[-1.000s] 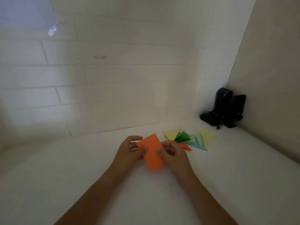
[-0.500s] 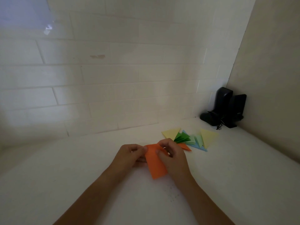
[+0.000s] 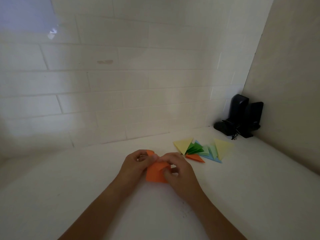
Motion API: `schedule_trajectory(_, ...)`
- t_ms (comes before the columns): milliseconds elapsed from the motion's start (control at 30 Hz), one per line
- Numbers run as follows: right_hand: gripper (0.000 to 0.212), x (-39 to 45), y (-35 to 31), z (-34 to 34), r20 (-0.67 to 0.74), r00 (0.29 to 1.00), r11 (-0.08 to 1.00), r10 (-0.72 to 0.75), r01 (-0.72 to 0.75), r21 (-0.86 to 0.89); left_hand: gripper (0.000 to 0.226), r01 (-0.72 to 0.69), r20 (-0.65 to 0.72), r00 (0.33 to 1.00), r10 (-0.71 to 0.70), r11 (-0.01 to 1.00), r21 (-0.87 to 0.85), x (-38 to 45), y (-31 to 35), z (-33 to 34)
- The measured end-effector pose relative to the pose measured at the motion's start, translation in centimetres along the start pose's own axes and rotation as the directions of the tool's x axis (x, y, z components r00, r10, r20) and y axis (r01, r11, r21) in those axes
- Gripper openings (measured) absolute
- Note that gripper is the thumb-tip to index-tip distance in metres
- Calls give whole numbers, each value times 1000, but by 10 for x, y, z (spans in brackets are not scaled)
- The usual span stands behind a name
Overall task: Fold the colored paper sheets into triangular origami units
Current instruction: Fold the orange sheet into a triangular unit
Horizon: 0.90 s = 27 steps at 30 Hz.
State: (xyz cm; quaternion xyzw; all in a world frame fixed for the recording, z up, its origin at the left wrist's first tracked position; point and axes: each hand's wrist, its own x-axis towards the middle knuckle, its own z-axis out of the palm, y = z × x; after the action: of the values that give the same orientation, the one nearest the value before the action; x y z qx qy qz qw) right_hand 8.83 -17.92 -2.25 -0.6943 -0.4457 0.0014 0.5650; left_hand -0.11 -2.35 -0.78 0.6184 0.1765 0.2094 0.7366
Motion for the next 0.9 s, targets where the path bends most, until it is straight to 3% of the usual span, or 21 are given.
schedule_trajectory(133,16,0,-3,-3,-3,987,970,164,-160,185,24,-45,-60,997,54,989,143,-4,7,3)
schedule_trajectory(233,11,3,-6,-7,11,960,918,281,-272,289,35,-75,61,996,58,945,319,-8,7,9)
schedule_trajectory(400,8,2,-5,-11,137,941,913,309,-334,233,50,-175,259,964,64,886,430,-14,6,11)
schedule_trajectory(567,9,4,-4,-13,15,954,928,298,-294,228,56,-160,336,942,13,897,412,-13,4,10)
schedule_trajectory(700,13,4,-3,-14,-55,928,873,367,-324,365,47,-172,230,971,72,876,450,-11,5,8)
schedule_trajectory(800,18,4,-3,-12,0,929,867,369,-344,362,34,-245,148,969,197,835,493,-10,5,9)
schedule_trajectory(900,10,5,-5,-12,53,937,877,346,-343,338,30,-307,157,952,263,806,506,-10,4,8)
